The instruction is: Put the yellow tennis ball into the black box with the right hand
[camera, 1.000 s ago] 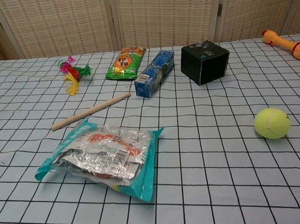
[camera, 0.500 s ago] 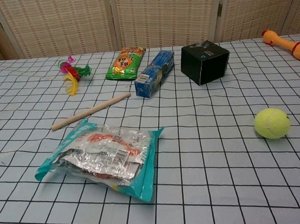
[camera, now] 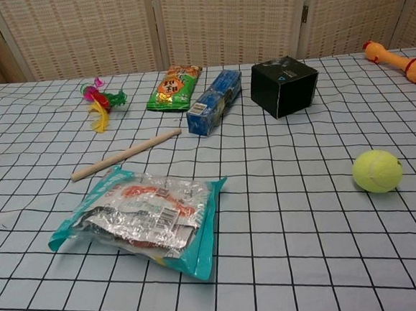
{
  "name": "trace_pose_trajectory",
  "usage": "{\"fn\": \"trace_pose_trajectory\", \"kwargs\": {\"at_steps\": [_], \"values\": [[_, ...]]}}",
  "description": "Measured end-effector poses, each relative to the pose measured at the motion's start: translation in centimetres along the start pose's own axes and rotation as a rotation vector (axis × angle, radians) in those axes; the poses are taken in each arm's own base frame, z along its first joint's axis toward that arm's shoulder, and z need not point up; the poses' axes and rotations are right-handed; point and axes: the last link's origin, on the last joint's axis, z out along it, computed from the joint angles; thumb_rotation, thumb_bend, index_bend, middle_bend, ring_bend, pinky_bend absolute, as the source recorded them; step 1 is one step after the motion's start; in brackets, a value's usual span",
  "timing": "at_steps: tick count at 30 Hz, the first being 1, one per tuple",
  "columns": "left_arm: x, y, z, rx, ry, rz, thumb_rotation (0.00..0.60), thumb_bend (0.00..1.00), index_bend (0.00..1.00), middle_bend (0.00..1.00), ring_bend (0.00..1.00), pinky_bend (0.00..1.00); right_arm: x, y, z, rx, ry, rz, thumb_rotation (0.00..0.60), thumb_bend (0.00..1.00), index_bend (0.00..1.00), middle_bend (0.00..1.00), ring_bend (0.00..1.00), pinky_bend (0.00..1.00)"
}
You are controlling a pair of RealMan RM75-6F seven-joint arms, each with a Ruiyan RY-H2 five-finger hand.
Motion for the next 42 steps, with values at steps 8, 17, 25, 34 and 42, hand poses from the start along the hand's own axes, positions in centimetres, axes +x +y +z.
{"fn": "trace_pose_trajectory", "kwargs": {"at_steps": [8,17,25,34,42], "values": [[-0.2,0.3,0.0,-0.013,-0.012,0.003,0.600,0.46,0.15,0.11,0.14,0.42,-2.6,-0.7,0.7,0.003,-0.019,-0.017,0.600,1.00,0.82,0.78,0.73,0.78],[-0.2,0.4,0.1,-0.017,-0.019,0.005,0.600,0.46,0.15,0.11,0.14,0.42,-4.9,-0.8,2.5,0.003,0.008,-0.027,0.600,1.00,0.82,0.78,0.73,0.78],[-0.3,0.5,0.1,-0.024,-0.024,0.007,0.600,0.46,0.15,0.11,0.15,0.42,-6.3,-1.0,4.5,0.008,0.025,-0.024,0.600,1.00,0.82,0.78,0.73,0.78],[-0.4,0.6,0.0,-0.032,-0.027,0.009,0.600,0.46,0.15,0.12,0.15,0.42,-7.2,-1.6,5.7,0.033,0.025,-0.018,0.600,1.00,0.82,0.78,0.73,0.78],[-0.4,0.7,0.0,-0.036,-0.031,0.008,0.600,0.46,0.15,0.12,0.15,0.42,-7.9,-1.6,6.2,0.033,0.019,-0.018,0.600,1.00,0.82,0.78,0.73,0.78]]}}
